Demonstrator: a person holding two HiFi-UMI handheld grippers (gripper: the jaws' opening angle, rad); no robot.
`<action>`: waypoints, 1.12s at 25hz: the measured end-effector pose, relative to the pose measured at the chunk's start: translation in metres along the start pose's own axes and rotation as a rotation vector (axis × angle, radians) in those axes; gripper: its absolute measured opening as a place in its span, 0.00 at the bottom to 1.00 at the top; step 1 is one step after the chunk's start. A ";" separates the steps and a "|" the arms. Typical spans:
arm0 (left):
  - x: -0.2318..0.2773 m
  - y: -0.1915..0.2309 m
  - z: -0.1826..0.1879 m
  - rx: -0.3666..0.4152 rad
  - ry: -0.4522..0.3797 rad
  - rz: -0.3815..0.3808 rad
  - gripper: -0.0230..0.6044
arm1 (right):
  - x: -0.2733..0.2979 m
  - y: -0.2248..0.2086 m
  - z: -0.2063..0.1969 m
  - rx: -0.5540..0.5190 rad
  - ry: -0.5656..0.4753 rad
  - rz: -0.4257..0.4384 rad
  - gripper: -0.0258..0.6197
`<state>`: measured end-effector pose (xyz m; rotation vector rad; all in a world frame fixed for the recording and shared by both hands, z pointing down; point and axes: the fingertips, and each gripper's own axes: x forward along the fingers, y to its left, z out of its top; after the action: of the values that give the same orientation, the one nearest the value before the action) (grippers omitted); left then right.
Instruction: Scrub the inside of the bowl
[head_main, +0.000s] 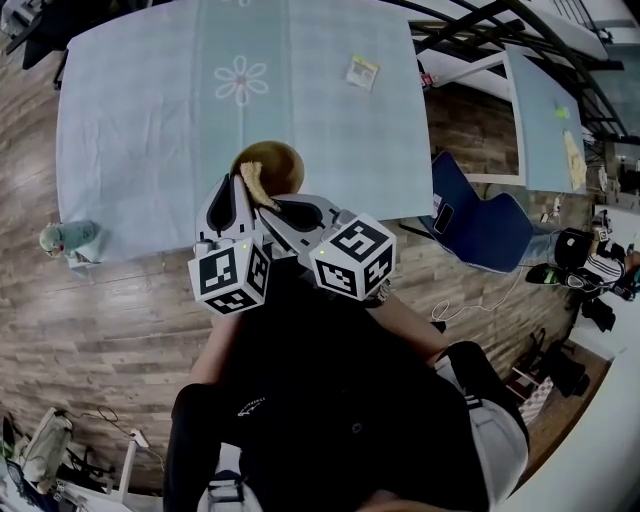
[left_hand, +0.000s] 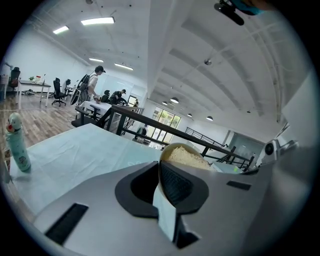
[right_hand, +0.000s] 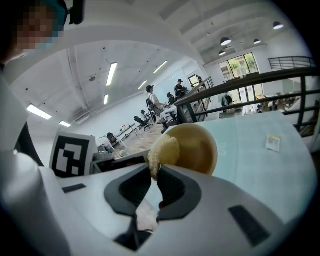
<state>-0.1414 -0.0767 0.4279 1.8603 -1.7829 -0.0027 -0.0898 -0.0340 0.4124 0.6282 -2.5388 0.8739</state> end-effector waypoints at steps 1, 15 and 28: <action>0.000 0.001 0.000 -0.001 -0.002 0.003 0.08 | -0.002 0.002 0.001 0.005 0.001 0.007 0.11; -0.013 -0.002 0.007 0.162 -0.075 0.043 0.08 | -0.003 -0.017 -0.006 -0.030 0.045 -0.176 0.11; -0.012 0.001 0.007 0.143 -0.076 0.049 0.08 | -0.014 0.006 0.007 0.013 0.035 -0.017 0.11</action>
<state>-0.1463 -0.0680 0.4179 1.9381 -1.9254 0.0747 -0.0826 -0.0298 0.3973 0.6319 -2.4946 0.8890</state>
